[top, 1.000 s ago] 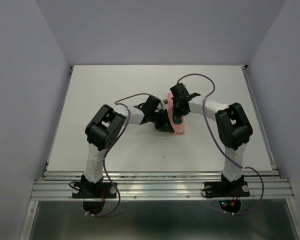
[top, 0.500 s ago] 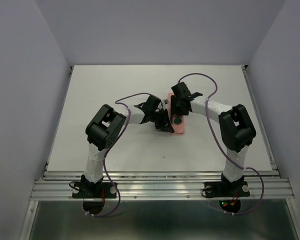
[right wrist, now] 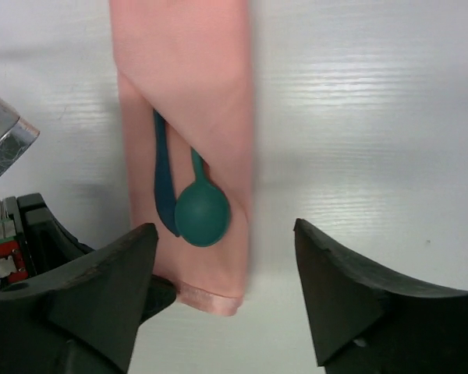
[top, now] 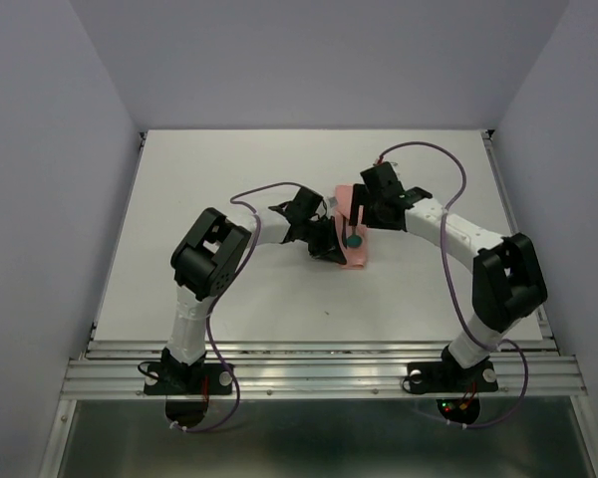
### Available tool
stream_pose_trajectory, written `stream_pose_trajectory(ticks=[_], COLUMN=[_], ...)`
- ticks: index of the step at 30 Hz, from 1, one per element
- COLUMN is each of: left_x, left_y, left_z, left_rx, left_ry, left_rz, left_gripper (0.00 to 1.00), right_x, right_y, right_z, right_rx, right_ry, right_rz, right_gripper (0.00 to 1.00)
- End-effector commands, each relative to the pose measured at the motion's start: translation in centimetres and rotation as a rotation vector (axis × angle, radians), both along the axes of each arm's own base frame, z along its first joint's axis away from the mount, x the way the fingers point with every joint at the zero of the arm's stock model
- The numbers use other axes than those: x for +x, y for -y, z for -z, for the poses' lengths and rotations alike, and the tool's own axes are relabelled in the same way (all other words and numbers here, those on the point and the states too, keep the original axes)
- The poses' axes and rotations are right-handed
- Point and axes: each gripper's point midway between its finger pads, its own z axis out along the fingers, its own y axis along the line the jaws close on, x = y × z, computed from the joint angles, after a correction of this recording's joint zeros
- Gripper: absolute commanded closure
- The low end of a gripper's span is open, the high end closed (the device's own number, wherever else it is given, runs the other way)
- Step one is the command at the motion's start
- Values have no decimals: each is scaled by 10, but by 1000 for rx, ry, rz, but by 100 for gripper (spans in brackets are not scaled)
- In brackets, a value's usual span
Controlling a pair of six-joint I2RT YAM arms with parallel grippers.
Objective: Fold the napkin into a case and place the utensils inside
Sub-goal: Reset both arms
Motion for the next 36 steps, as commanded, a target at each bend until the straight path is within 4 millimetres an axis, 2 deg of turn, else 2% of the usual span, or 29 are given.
stream_pose_trajectory(ticks=[1,2,3,4,6,7,8,9,10,12,18,19,21,22,24,25,26,28,29,36], left_x=[9,12,14,16,20,23,26,25,26,26,41,52,62,67,82,86,96,104,111,131], left_y=[1,0,-1,-6,-10,-10,-12,-15,-16,-21,-46,-56,-69,-77,-95,-102,-115,-127,-141,-193], left_z=[-38,-51,-60,-72,-85,-101,-107,-110,-122,-129,-166,-183,-201,-223,-243,-261,-267,-280,-283,-311], left_rx=[14,11,15,32,52,40,49,59,52,69,102,113,133,125,136,125,136,131,143,196], left_ry=[110,144,170,198,242,278,308,310,338,353,461,511,568,626,682,720,733,749,749,814], left_rz=[31,26,35,20,10,8,11,15,16,15,-33,-74,-113,-142,-210,-239,-281,-319,-352,-482], left_gripper=[100,100,100,100,95,82,78,76,70,70,70,70,70,70,70,70,70,70,70,70], right_x=[3,3,0,2,-2,-5,-7,-9,-14,-20,-33,-36,-39,-41,-45,-46,-47,-50,-52,-58], right_y=[52,62,77,98,119,129,146,153,160,170,180,182,186,188,193,194,195,198,198,206], right_z=[-30,-42,-42,-53,-58,-57,-65,-67,-65,-74,-86,-93,-98,-102,-111,-113,-116,-119,-121,-132], right_rx=[-53,-48,-68,-73,-68,-66,-67,-67,-68,-70,-61,-51,-53,-57,-61,-67,-66,-70,-65,-81], right_ry=[103,138,150,184,205,207,232,241,245,280,336,362,395,407,438,443,453,464,473,510], right_rz=[175,210,265,332,400,442,493,519,550,593,648,656,672,676,689,689,694,706,708,736], right_gripper=[12,0,0,0,0,0,0,0,0,0,0,0,0,0,0,0,0,0,0,0])
